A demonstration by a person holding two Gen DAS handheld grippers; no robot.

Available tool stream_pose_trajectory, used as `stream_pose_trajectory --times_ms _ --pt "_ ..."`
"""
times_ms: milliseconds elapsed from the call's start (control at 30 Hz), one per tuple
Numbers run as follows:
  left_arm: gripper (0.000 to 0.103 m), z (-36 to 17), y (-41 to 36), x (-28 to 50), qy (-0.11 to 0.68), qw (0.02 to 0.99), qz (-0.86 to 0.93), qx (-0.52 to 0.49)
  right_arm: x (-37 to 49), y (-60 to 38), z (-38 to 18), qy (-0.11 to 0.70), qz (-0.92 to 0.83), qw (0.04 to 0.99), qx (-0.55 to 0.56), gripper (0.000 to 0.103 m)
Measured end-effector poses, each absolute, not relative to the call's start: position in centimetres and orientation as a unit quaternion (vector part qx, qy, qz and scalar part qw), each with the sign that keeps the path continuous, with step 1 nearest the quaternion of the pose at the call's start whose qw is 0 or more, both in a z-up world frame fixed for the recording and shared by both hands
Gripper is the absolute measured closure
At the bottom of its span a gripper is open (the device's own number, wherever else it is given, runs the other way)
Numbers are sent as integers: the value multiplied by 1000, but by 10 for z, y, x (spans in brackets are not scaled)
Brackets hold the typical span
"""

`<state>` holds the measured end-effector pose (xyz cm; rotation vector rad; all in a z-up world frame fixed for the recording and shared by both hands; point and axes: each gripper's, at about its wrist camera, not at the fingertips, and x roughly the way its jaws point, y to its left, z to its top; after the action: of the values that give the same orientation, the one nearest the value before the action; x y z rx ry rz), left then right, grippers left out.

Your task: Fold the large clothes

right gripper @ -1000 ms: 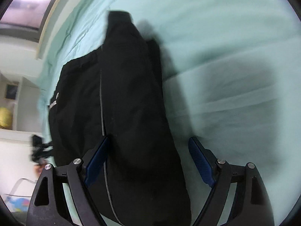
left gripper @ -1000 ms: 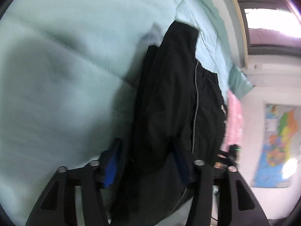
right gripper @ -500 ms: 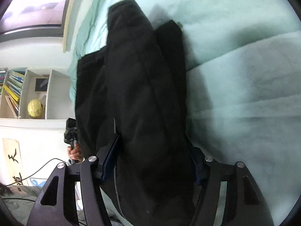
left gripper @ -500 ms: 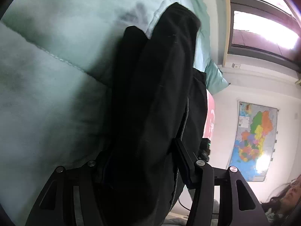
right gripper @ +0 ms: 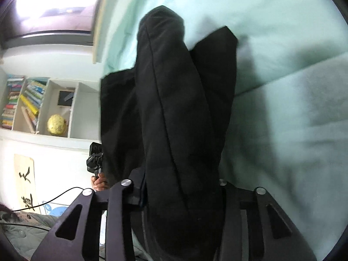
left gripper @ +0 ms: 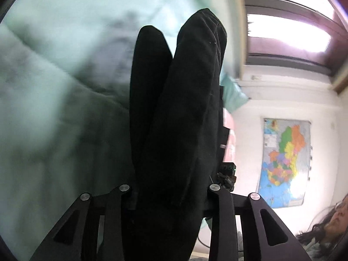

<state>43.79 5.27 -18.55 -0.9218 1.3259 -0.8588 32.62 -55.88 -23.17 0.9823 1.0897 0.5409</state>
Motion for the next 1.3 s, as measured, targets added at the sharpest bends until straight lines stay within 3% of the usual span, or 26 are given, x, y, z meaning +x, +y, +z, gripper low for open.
stream_pose_trajectory --times_ms 267,533,767,1067,1300 --pt "69 -85 38 355 525 662 -403 -352 272 -522 -136 455 290 758 367 63" --pt "69 -41 57 275 500 674 -423 -343 181 -515 -71 430 300 783 335 63" --pt "69 -72 76 229 509 662 -433 -338 128 -503 -63 454 288 789 296 63" --pt "69 -159 78 213 517 653 -426 -352 105 -488 -145 495 264 785 264 63" --pt "68 -209 112 208 496 649 -415 -400 98 -511 -175 462 245 811 261 61"
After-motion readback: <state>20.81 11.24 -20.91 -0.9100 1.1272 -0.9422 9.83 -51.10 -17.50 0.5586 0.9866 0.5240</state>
